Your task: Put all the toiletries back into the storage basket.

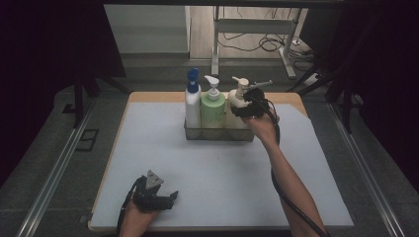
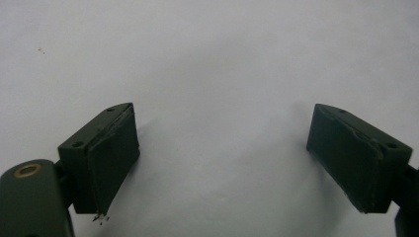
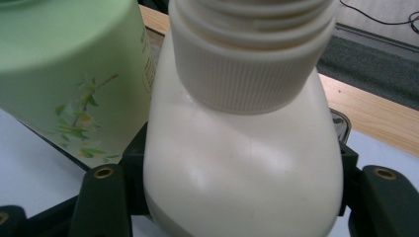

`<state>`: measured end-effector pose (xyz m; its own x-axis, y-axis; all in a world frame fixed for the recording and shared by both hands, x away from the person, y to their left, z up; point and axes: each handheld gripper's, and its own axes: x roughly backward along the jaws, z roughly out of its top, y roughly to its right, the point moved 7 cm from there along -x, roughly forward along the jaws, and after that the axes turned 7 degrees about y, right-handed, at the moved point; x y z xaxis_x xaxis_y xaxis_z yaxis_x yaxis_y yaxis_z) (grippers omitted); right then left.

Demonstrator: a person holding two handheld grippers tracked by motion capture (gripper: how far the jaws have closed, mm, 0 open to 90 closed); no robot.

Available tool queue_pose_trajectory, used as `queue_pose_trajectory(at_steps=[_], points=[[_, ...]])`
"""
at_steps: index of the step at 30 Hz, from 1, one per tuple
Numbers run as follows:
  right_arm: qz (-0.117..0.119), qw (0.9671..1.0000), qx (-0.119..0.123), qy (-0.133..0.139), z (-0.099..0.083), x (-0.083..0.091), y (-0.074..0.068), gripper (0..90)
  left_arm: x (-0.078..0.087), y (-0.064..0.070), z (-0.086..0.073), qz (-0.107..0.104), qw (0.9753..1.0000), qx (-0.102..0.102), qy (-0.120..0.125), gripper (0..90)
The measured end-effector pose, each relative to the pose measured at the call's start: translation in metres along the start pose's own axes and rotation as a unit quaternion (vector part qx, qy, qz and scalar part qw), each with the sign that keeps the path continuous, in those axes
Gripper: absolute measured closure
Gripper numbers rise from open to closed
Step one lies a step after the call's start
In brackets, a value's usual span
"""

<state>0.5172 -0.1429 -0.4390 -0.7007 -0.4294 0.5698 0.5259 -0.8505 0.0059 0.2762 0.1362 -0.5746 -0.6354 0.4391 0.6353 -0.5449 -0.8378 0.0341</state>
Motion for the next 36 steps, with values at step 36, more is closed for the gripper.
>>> queue_pose_trajectory(at_steps=[36], points=[[0.028, 0.9993, 0.018, 0.014, -0.008, 0.011, -0.002, 20.2, 0.000, 0.000, 0.000, 0.000, 1.0000, -0.001, 0.000, 12.3]])
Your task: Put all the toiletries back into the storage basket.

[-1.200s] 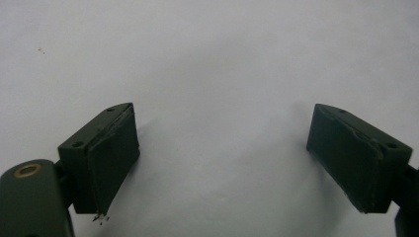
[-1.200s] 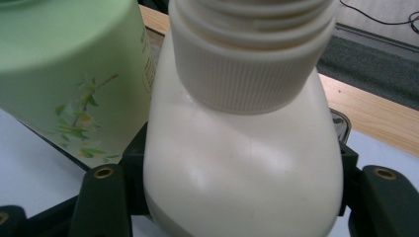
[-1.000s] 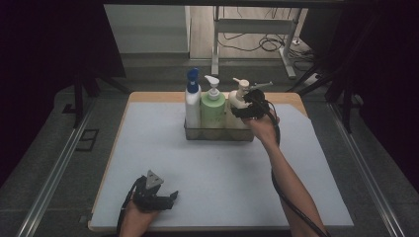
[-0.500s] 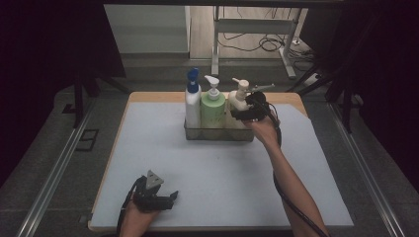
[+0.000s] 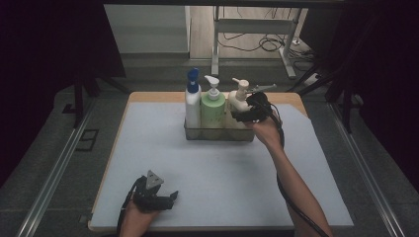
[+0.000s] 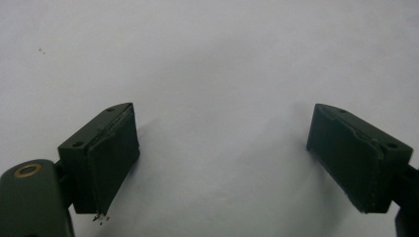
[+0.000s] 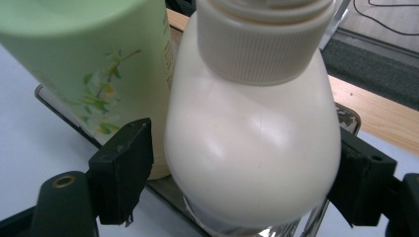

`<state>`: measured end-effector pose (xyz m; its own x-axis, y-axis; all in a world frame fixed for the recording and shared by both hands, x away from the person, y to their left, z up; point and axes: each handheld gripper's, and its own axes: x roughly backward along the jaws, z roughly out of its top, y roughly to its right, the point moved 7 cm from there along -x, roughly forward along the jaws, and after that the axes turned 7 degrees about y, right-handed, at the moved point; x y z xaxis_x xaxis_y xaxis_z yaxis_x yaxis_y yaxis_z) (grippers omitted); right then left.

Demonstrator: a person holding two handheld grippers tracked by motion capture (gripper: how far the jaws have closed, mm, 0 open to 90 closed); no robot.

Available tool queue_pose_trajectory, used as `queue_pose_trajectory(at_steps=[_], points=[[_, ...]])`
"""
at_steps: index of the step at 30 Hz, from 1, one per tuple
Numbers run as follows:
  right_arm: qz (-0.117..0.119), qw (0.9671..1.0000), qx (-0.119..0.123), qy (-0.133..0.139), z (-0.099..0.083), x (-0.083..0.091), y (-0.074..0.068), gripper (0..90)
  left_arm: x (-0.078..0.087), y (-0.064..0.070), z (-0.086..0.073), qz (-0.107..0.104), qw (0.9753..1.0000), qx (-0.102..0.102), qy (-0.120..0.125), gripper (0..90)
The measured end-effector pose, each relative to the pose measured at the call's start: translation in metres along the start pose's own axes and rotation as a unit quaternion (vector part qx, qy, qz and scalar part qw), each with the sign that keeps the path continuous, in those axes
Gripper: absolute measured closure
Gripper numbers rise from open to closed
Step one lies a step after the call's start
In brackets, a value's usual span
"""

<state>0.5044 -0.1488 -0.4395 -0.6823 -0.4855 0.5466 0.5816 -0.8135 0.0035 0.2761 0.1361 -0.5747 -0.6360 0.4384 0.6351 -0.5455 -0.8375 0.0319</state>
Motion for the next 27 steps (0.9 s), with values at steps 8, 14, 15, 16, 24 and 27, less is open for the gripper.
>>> queue_pose_trajectory(at_steps=[8, 14, 15, 16, 24, 27], points=[[-0.001, 1.0000, 0.004, 0.002, -0.003, 0.012, 0.003, 20.2, 0.000, 0.000, 0.000, 0.000, 1.0000, 0.000, 0.001, 12.3], [0.002, 1.0000, 0.005, 0.005, -0.006, 0.023, 0.004, 20.7, 0.000, 0.000, 0.000, 0.000, 1.0000, 0.000, 0.001, 12.3], [0.004, 0.9999, 0.007, 0.007, -0.006, 0.025, 0.004, 21.0, 0.000, 0.000, 0.000, 0.000, 1.0000, 0.000, 0.001, 12.3], [0.006, 0.9999, 0.007, 0.007, -0.007, 0.026, 0.003, 21.1, 0.000, 0.000, 0.000, 0.000, 1.0000, 0.000, 0.001, 12.3], [0.008, 0.9999, 0.012, 0.004, -0.013, 0.038, 0.001, 23.2, 0.000, 0.000, 0.000, 0.000, 1.0000, 0.000, 0.001, 12.3], [0.010, 0.9998, 0.015, 0.005, -0.016, 0.042, 0.001, 24.0, 0.000, 0.000, 0.000, 0.000, 1.0000, 0.000, 0.001, 12.3]])
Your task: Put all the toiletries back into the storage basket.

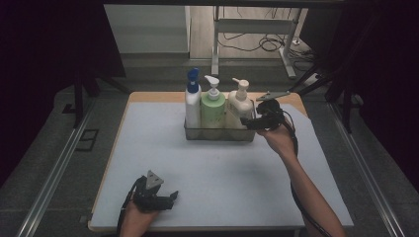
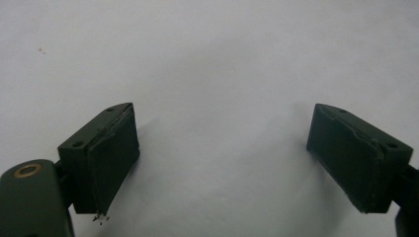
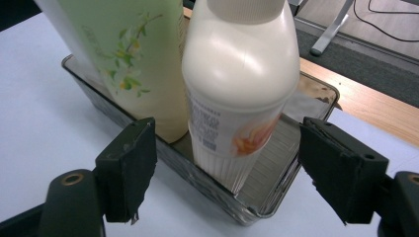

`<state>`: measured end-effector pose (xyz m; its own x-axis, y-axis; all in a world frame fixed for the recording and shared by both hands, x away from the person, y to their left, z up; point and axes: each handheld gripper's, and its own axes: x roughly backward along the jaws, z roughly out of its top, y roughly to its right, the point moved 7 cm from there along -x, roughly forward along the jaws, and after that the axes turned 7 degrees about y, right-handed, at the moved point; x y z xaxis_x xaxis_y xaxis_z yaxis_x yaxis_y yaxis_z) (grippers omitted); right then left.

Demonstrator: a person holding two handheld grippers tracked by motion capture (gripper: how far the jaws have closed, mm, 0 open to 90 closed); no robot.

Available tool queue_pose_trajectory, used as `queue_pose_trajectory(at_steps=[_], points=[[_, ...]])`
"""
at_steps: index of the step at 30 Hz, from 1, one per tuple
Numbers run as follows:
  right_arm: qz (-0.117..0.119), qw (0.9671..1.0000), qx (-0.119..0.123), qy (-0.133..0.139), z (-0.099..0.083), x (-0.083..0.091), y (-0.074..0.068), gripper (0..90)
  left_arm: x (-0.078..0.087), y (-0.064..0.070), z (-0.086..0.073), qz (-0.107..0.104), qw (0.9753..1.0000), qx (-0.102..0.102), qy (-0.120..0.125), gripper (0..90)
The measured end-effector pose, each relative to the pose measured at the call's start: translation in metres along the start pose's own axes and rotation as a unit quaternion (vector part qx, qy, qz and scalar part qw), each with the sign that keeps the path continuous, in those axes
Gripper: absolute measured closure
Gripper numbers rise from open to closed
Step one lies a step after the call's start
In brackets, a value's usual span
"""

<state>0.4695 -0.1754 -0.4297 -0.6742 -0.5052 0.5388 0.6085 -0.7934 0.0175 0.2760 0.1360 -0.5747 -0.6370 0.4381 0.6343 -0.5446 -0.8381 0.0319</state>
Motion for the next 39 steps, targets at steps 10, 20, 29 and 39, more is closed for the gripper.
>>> queue_pose_trajectory(at_steps=[10, 20, 29, 39], points=[[-0.003, 1.0000, -0.005, -0.007, -0.011, 0.014, 0.009, 42.4, 0.000, 0.000, 0.000, 0.000, 1.0000, 0.000, 0.000, 12.2], [-0.010, 0.9996, -0.024, -0.010, -0.020, 0.011, 0.026, 70.7, 0.000, 0.000, 0.000, 0.000, 1.0000, 0.000, 0.000, 12.3], [-0.019, 0.9991, -0.036, -0.014, -0.026, -0.010, 0.038, 88.4, 0.000, 0.000, 0.000, 0.000, 1.0000, 0.000, 0.000, 12.3], [-0.016, 0.9985, -0.045, -0.025, -0.028, -0.036, 0.042, 89.7, 0.000, 0.000, 0.000, 0.000, 1.0000, 0.000, -0.001, 12.3]])
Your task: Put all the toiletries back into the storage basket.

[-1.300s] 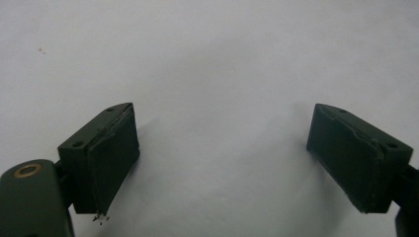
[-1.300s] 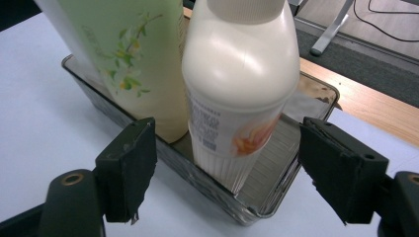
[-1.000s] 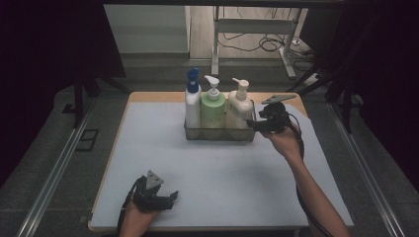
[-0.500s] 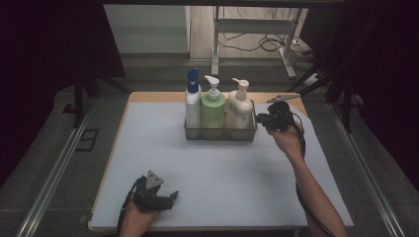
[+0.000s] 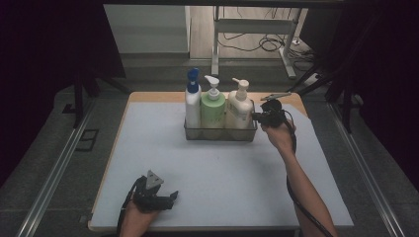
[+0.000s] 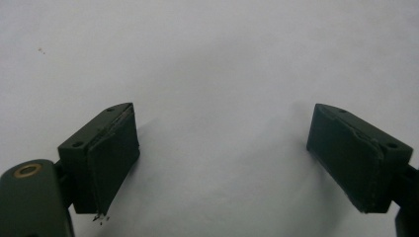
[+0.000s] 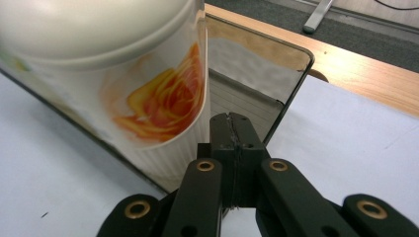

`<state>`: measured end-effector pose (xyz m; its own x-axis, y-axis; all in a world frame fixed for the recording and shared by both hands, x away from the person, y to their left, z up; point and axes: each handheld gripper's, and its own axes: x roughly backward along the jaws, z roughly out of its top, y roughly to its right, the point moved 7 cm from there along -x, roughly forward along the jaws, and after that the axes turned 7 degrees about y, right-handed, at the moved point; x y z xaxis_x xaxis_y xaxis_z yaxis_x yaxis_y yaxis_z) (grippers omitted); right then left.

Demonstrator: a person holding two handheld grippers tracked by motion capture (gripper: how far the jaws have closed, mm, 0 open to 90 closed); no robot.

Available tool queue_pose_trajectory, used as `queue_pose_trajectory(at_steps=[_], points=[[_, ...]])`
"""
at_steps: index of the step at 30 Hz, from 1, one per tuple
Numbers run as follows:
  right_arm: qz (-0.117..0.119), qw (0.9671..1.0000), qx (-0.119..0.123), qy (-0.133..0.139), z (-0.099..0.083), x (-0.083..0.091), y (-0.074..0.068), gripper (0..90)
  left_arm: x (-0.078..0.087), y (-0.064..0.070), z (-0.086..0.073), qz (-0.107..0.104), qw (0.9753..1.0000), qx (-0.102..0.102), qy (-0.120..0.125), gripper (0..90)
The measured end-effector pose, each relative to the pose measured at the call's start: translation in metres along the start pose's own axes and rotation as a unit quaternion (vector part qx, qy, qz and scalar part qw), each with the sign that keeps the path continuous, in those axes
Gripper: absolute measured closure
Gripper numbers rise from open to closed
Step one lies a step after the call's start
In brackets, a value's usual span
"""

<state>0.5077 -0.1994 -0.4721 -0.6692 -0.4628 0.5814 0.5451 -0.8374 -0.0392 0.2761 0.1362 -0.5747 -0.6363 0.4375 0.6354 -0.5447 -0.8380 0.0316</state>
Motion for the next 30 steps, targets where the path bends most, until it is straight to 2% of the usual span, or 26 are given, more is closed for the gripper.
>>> queue_pose_trajectory(at_steps=[12, 20, 30], points=[[0.007, 0.9998, -0.006, -0.016, -0.009, -0.024, 0.002, 89.6, 0.000, 0.000, 0.000, -0.001, 1.0000, 0.001, 0.000, 12.3], [0.011, 0.9996, -0.013, -0.023, -0.015, -0.030, 0.003, 89.7, 0.000, 0.000, 0.000, -0.001, 1.0000, 0.002, 0.000, 12.3], [0.018, 0.9991, -0.016, -0.035, -0.020, -0.037, -0.002, 89.7, 0.000, 0.000, 0.000, -0.001, 1.0000, 0.002, 0.000, 12.2]])
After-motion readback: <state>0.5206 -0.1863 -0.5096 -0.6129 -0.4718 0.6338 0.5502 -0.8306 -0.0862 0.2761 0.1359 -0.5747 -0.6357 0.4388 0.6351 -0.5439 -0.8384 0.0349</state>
